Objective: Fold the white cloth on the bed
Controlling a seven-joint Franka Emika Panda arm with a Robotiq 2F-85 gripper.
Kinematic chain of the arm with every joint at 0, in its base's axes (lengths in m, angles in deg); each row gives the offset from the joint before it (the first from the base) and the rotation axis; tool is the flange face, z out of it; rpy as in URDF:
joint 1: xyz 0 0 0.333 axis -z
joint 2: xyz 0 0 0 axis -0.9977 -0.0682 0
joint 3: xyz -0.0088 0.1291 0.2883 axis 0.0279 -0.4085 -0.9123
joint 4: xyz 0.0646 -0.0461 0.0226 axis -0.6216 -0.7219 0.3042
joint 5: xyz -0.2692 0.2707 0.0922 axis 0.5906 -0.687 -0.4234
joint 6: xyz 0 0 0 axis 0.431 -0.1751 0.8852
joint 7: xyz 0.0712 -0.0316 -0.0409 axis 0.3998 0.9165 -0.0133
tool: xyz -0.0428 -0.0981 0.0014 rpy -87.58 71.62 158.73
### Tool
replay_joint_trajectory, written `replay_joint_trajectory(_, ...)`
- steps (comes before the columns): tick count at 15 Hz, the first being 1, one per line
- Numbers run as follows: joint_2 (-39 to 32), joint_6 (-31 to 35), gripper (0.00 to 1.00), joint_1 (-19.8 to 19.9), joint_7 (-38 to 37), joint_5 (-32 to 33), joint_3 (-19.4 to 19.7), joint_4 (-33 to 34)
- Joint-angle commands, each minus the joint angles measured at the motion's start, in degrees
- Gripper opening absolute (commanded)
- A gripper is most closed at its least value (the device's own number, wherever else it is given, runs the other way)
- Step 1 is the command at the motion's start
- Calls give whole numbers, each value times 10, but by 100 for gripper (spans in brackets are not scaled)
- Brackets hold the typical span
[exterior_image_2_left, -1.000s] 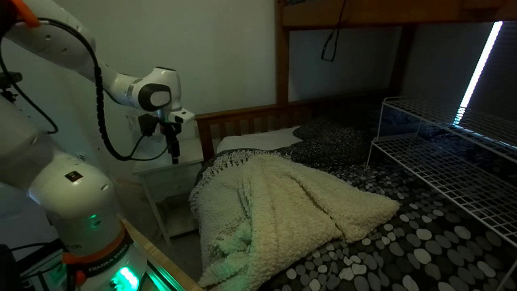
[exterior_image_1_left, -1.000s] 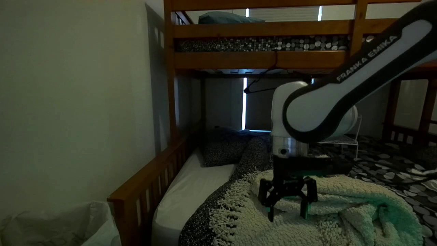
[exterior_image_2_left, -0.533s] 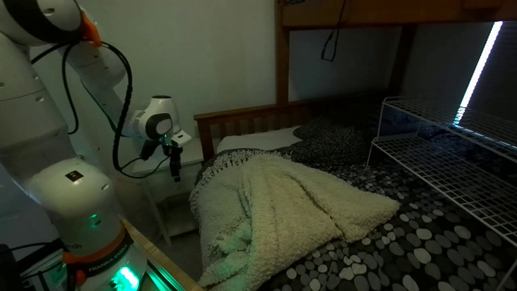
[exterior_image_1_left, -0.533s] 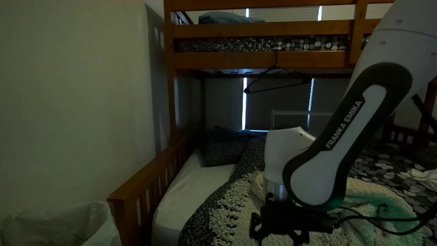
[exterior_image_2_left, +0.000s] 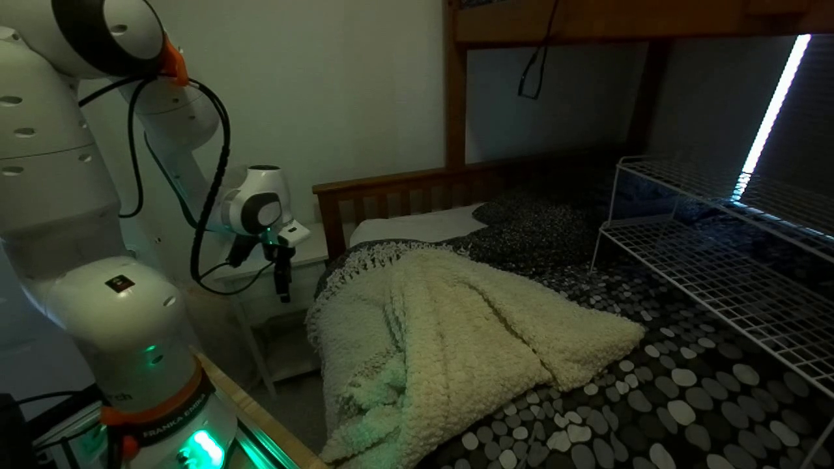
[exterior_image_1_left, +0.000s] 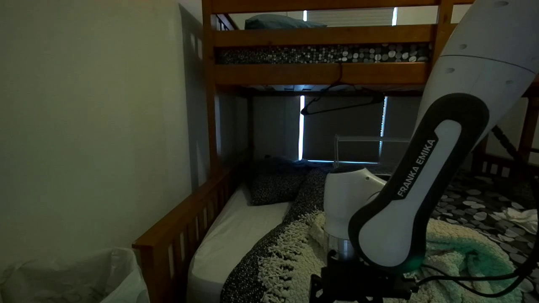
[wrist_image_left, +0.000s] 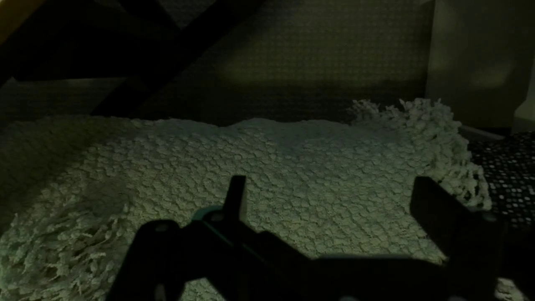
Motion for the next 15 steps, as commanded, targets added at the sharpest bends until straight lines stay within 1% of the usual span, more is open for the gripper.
replay_joint_trajectory(1, 2, -1, 100, -30, 4, -5, 30, 0)
replay_joint_trajectory(4, 2, -1, 100, -30, 4, -5, 30, 0)
replay_joint_trajectory(5, -8, -4, 100, -34, 15, -13, 30, 6)
replay_joint_trajectory(6, -36, 2, 100, -45, -19, 29, 37, 18)
replay_joint_trajectory(8, -65, 13, 100, -68, -45, 68, 45, 27)
replay_joint_trajectory(9, -81, 16, 100, -80, -49, 73, 49, 33)
replay_joint_trajectory(10, -97, 20, 100, -97, -80, 104, 62, 36)
replay_joint_trajectory(11, -114, 25, 100, -114, -96, 126, 76, 42)
replay_joint_trajectory(12, -129, 38, 100, -141, -143, 178, 105, 46)
replay_joint_trajectory(13, -146, 46, 100, -156, -191, 232, 124, 54)
replay_joint_trajectory(14, -163, 47, 100, -191, -230, 277, 163, 67)
replay_joint_trajectory(15, -189, 52, 100, -209, -272, 326, 188, 84)
